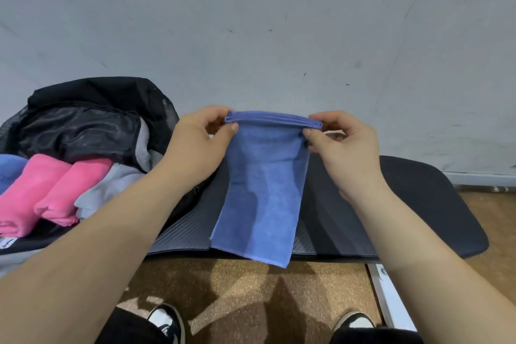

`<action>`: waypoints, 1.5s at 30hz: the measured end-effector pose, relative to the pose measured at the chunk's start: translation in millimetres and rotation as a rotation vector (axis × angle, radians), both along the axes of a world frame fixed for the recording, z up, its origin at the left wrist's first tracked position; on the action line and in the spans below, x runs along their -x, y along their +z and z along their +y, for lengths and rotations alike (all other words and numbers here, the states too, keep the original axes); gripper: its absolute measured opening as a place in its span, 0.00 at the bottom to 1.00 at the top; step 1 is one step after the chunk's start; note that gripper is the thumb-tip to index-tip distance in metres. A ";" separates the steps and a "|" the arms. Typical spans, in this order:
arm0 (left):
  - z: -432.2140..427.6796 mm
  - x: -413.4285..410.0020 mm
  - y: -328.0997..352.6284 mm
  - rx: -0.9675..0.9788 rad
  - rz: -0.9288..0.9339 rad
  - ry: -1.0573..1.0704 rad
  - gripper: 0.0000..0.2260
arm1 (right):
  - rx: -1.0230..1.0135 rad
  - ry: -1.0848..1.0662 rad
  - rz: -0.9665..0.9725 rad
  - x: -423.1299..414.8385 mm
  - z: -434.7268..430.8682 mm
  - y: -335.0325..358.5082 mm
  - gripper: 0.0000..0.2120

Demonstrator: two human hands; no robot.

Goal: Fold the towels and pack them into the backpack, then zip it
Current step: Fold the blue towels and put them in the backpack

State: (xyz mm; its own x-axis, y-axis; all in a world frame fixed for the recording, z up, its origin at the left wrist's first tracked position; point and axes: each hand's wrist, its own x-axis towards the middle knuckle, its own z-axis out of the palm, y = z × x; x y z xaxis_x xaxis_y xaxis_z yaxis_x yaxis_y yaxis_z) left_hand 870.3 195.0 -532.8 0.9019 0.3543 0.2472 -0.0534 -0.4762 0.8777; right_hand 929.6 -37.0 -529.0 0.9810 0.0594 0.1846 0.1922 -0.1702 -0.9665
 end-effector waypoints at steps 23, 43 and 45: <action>22.7 52.6 -36.8 -0.666 0.782 -0.560 0.15 | 0.990 0.760 0.247 56.3 -23.2 -49.8 0.08; 16.3 -4.5 -66.1 -0.409 0.847 -0.380 0.11 | 0.647 0.426 0.438 -2.7 -9.7 -77.6 0.09; 18.3 -3.1 -65.6 -0.403 0.794 -0.342 0.10 | 0.587 0.409 0.403 0.8 -4.4 -76.0 0.07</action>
